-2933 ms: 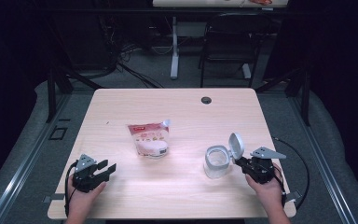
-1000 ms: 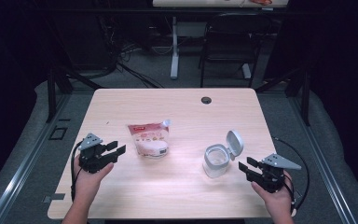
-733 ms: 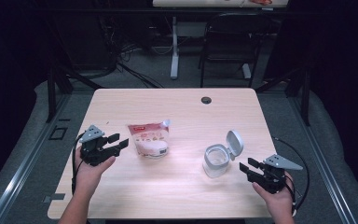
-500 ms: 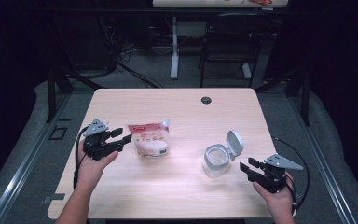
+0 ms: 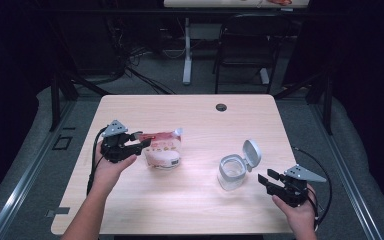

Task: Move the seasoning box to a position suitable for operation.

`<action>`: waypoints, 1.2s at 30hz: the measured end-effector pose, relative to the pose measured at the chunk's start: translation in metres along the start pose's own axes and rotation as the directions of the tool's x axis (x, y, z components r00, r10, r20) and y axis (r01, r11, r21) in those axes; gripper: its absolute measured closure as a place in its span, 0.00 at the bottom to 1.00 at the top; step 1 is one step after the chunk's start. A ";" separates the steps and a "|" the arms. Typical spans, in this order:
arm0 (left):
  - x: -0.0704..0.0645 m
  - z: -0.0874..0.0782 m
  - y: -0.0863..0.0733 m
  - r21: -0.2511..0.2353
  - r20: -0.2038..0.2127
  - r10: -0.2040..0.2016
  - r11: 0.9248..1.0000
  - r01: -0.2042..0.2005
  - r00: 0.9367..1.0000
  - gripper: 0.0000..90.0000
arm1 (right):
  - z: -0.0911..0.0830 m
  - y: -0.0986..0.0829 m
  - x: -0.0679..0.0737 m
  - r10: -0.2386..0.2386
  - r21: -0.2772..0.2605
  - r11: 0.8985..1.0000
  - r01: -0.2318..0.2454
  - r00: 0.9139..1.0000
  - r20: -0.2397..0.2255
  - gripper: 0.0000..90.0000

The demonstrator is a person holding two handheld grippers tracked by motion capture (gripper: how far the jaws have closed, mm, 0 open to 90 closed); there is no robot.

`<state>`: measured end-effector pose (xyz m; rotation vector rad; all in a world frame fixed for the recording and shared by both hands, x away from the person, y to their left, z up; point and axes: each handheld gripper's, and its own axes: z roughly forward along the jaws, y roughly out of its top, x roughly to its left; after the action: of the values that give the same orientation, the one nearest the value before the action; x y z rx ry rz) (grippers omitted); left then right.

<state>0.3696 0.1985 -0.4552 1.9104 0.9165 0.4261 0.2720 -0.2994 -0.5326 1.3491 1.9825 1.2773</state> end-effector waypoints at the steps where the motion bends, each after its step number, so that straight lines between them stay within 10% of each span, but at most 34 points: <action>1: -0.001 0.001 0.000 0.001 0.003 0.011 1.000 -0.011 1.000 0.62 | 0.000 0.000 0.000 -0.001 0.000 1.000 0.001 1.000 -0.001 0.59; 29: -0.015 -0.008 -0.006 0.003 0.012 0.053 0.999 -0.053 0.999 0.89 | 0.001 -0.002 -0.003 0.006 0.012 1.000 -0.006 1.000 0.002 0.59; 36: -0.015 -0.001 -0.002 0.005 0.028 0.039 0.999 -0.039 0.999 0.77 | 0.001 -0.001 -0.003 0.009 0.011 1.000 -0.009 1.000 0.001 0.59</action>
<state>0.3581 0.1886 -0.4554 1.9367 0.8643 0.4194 0.2733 -0.3020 -0.5347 1.3655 1.9877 1.2711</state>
